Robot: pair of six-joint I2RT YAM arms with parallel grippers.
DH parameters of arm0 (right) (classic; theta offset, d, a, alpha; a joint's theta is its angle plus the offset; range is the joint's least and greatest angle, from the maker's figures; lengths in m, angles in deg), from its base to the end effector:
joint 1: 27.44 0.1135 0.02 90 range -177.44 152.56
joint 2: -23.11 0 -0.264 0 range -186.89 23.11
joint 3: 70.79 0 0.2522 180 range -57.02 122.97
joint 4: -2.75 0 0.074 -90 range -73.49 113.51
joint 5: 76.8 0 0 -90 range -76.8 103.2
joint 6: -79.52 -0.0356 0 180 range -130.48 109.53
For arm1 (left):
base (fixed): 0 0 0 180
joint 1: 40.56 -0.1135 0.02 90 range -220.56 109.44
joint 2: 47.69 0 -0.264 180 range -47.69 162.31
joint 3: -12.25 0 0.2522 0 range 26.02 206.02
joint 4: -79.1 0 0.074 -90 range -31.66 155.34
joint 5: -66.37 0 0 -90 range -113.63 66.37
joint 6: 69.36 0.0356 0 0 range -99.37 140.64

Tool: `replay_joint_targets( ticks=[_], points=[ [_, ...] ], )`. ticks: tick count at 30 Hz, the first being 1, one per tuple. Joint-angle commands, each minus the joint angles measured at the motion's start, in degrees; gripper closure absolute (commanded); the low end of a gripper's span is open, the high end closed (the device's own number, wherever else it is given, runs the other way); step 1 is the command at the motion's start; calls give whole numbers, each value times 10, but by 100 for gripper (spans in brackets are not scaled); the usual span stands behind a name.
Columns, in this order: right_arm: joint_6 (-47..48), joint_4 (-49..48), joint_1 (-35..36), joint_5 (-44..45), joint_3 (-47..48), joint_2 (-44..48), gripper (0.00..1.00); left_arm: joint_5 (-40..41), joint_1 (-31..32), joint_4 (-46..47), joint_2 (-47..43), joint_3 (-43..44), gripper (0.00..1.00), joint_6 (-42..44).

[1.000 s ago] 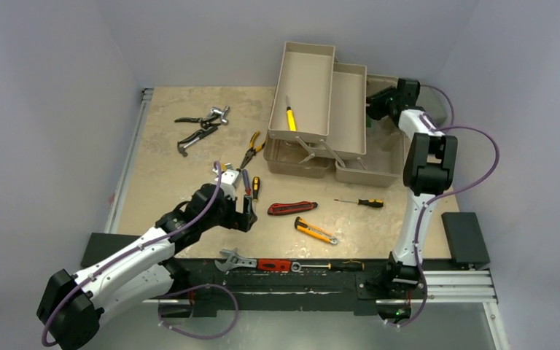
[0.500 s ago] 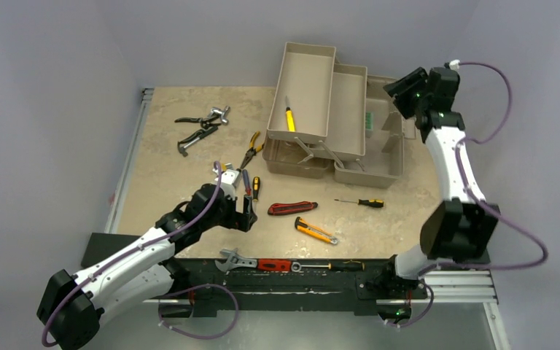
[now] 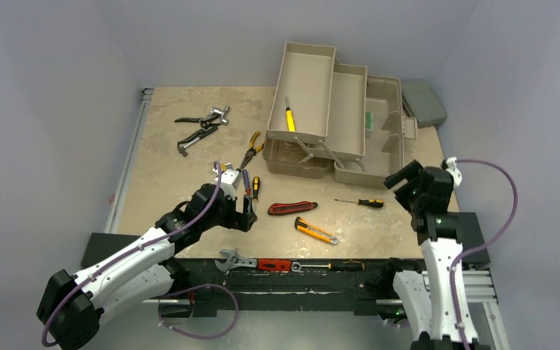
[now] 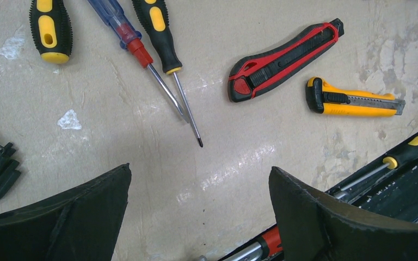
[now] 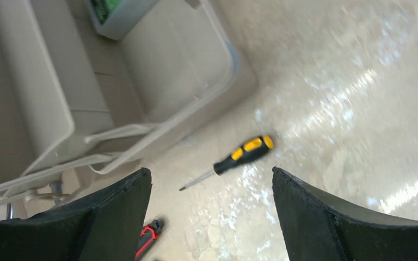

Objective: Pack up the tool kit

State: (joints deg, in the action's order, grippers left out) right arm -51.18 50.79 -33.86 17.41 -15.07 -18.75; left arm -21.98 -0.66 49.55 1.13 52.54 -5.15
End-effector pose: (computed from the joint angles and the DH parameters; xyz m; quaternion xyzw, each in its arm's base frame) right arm 0.1575 -0.0204 0.2886 0.3687 0.8026 0.1068 0.4566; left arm 0.1402 -0.1159 0.2072 0.1042 0.8930 -0.2265 0.3747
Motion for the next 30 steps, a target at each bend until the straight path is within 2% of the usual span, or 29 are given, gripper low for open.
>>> replay_joint_targets(
  ticks=[1,5,10,12,16,21,24,30],
  points=[
    [-128,84,0,62,-66,97,21,-4,4,21,-6,6,7,11],
    [-190,88,1,33,-121,125,22,-4,4,21,-3,8,7,10],
    [-269,120,1,40,-119,24,21,-7,4,22,-1,9,7,10],
    [-276,95,0,22,-125,-2,22,-9,4,22,-1,9,7,10],
    [-348,14,0,-2,-161,-25,25,-9,4,19,1,14,7,12],
    [-387,-8,0,8,-136,-104,27,-13,4,16,-4,13,7,11],
    [-393,-33,0,4,-123,-152,31,-14,4,14,-9,12,7,10],
    [-418,-61,0,17,-94,-232,33,-14,4,11,-13,13,7,10]
  ],
)
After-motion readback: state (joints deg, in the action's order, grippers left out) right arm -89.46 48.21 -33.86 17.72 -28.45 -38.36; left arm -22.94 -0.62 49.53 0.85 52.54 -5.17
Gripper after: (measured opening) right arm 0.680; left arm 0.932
